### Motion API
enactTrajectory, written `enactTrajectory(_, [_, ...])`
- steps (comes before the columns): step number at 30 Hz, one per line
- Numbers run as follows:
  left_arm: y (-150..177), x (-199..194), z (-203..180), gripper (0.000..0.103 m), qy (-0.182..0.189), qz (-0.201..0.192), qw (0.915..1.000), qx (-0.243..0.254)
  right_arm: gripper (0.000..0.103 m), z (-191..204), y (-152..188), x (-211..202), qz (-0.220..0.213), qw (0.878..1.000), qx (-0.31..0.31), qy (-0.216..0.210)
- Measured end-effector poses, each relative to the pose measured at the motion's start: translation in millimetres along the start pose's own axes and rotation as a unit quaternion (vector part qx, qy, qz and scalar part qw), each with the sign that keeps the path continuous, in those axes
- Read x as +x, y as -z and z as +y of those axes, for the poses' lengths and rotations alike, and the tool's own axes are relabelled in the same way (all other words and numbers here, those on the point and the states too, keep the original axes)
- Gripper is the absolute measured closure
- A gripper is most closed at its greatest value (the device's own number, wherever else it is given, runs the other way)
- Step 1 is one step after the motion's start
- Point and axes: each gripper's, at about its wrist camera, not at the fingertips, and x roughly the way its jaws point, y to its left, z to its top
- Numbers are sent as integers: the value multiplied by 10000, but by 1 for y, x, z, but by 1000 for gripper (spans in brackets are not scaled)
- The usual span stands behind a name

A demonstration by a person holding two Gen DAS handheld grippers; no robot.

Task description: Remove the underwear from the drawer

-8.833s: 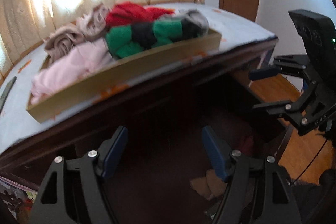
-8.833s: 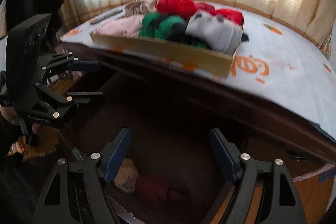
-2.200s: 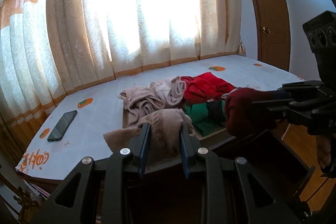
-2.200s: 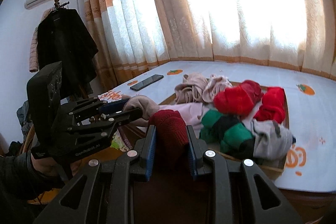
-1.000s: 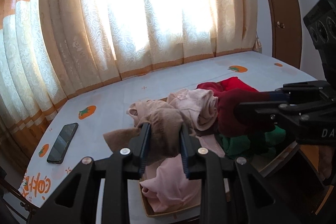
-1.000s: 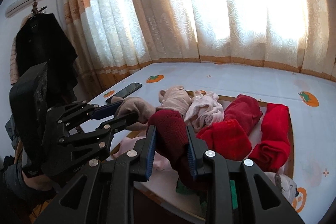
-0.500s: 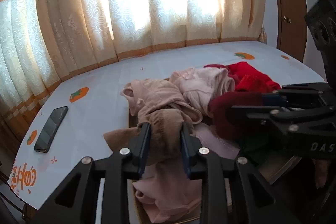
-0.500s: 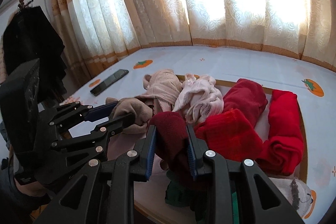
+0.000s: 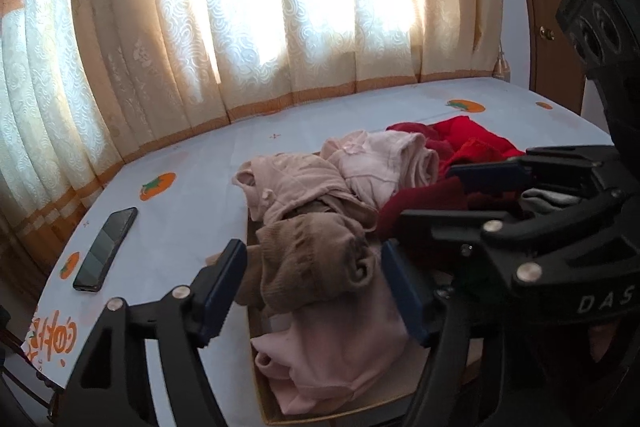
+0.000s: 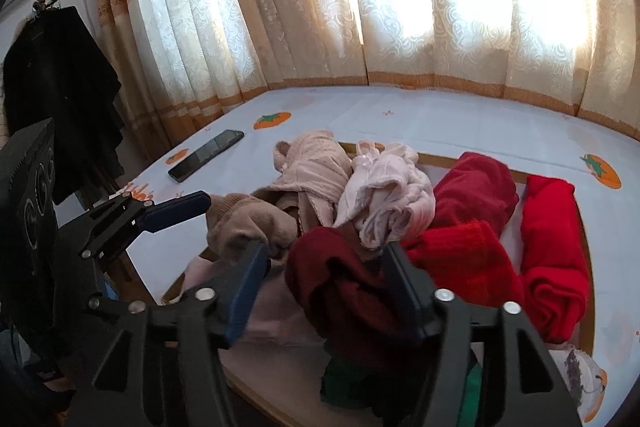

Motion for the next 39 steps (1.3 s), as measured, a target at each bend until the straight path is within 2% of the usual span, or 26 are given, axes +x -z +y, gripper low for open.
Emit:
enactTrajectory(2, [1,-5,0,25,-17,-7,10000,-2,33,2,0,-4,-72,10000,17,-10])
enactTrajectory(7, [3,-26,-1,15,-63,-205,9998,19,32,3,1,-15,-173,9998,85,-21])
enactTrajectory(17, [6,-64,1,12,-44,-508,9986,-140,28,9,8,-52,-456,9989,125,-74])
enactTrajectory(23, [7,-83,-1,8,-10,-724,9971,-232,25,16,17,-77,-658,9977,-52,143])
enactTrajectory(39, [11,-97,-14,5,81,-794,9964,-269,23,11,39,-118,-987,9943,-20,407])
